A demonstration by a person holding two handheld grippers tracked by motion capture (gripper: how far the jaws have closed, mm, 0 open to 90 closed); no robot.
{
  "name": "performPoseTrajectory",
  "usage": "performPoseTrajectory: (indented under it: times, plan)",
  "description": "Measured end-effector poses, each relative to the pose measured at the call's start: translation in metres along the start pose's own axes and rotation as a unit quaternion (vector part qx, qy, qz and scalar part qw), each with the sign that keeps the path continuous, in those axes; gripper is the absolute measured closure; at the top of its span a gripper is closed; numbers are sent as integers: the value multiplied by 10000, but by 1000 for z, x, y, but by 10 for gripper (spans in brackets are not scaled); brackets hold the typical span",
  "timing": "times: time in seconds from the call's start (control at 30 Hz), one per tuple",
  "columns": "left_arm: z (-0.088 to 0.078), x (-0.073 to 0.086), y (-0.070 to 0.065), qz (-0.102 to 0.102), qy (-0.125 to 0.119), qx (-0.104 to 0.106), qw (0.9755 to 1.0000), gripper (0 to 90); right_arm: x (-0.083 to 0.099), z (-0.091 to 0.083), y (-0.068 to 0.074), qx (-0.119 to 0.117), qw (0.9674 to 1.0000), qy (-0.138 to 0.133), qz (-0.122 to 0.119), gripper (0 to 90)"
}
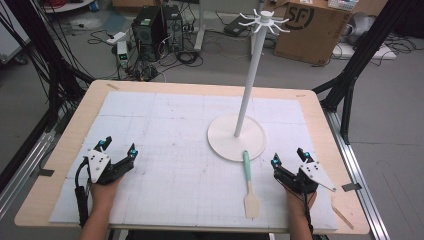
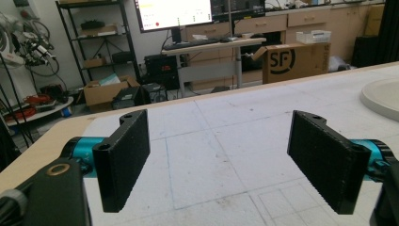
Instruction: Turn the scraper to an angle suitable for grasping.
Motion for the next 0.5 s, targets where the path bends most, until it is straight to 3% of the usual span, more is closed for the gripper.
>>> performPoseTrajectory:
  times: [0.33, 0.5]
  plan:
    - [1, 1, 3, -125, 44, -10, 9999, 221, -1, -1, 1, -6, 10000, -61, -40, 162]
    - [0, 0, 0, -17, -20, 30, 10000, 205, -1, -2, 0, 78, 9999, -94, -50, 163]
Point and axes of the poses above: each handheld gripper's, and its own axes: z roughly forward along the jaws, x roughly out of its underside, y roughly to its left, the point moved 9 cm from there along z, roughly forward along the jaws, and after that the axes turned 7 degrees about -x, right-handed, at the moved point
